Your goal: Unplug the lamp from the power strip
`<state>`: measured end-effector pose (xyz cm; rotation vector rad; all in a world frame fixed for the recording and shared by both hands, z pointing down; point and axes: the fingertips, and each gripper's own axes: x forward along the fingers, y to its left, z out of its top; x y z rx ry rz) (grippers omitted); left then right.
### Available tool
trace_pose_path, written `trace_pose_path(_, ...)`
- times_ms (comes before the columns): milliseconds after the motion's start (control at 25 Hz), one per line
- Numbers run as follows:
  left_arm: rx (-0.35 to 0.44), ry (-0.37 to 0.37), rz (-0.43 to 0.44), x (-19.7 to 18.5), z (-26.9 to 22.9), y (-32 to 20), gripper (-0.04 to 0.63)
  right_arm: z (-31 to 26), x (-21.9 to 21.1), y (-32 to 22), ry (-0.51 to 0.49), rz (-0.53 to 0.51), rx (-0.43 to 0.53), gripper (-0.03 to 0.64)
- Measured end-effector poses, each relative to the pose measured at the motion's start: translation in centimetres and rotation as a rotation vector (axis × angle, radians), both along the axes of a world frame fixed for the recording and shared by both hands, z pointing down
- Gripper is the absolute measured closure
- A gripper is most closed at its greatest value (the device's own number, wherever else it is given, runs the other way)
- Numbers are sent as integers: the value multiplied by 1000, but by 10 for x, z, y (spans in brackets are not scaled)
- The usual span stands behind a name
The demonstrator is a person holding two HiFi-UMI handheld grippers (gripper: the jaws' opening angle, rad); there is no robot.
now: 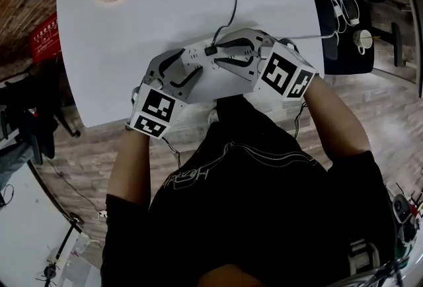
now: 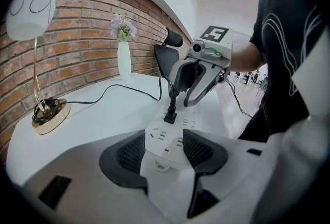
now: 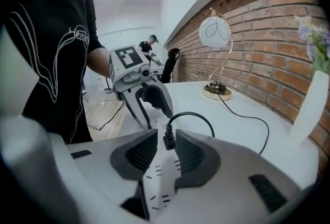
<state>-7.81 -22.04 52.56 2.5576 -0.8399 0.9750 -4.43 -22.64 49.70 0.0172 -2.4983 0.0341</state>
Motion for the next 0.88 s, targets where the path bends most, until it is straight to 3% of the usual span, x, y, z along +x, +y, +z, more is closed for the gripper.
trace_pose_path(280,4,2,3,0,0,0,374,15,-14,1,40,-57,44,541)
trace_pose_path(880,25,11,12,0,-1,-2,374,21,-21,-1,41,-78,116,578)
